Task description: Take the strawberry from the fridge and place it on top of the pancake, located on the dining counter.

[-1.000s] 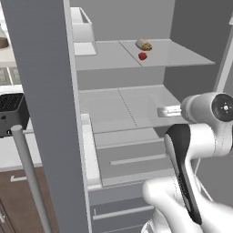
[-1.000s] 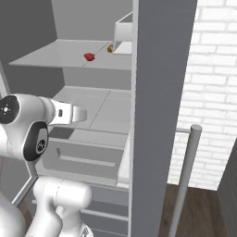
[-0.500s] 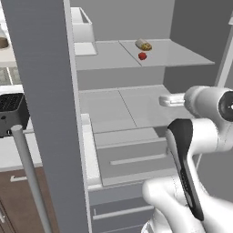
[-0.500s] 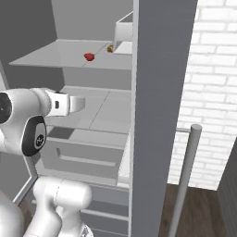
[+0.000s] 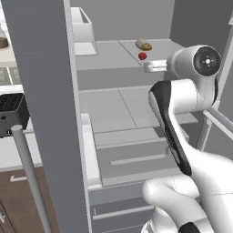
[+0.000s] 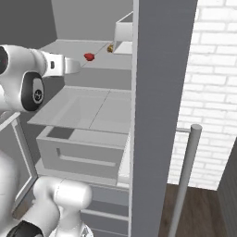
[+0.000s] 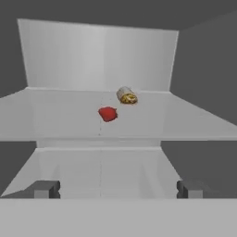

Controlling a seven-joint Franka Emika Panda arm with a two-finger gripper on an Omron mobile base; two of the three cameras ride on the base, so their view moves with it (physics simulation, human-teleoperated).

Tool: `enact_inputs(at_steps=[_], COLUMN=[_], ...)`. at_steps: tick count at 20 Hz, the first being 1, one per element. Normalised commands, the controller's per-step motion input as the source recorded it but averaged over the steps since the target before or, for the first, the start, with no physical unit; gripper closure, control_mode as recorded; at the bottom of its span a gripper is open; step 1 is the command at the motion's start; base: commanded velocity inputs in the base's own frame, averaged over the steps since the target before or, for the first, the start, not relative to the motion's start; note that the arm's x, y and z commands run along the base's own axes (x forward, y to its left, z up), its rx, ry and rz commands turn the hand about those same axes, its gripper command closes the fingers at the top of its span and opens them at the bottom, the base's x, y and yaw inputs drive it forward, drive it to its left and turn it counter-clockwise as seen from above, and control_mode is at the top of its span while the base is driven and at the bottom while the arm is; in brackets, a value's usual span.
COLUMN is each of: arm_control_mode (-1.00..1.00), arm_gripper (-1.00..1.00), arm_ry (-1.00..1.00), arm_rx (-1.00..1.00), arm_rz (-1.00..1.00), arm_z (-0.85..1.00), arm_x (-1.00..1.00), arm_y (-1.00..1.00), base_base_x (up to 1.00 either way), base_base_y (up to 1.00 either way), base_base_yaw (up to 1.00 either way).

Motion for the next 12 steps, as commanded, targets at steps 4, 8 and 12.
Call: enact_inputs(at_steps=[4, 8, 12], arm_control_mode=[-1.00, -1.00, -1.00], arm_gripper=[-1.00, -1.00, -1.00], arm_ry=[0.07, 0.03, 0.01], arm_rx=[0.00, 0.00, 0.00], arm_rz=[0.00, 0.00, 0.00], arm_z=[0.17, 0.00, -0.10], arm_x=[0.36, 0.25, 0.09], arm_y=[0.03, 0.00, -0.09], base_base_x=[0.00, 0.00, 0.00], base_base_y=[0.00, 0.00, 0.00], base_base_yaw=[0.00, 0.00, 0.00])
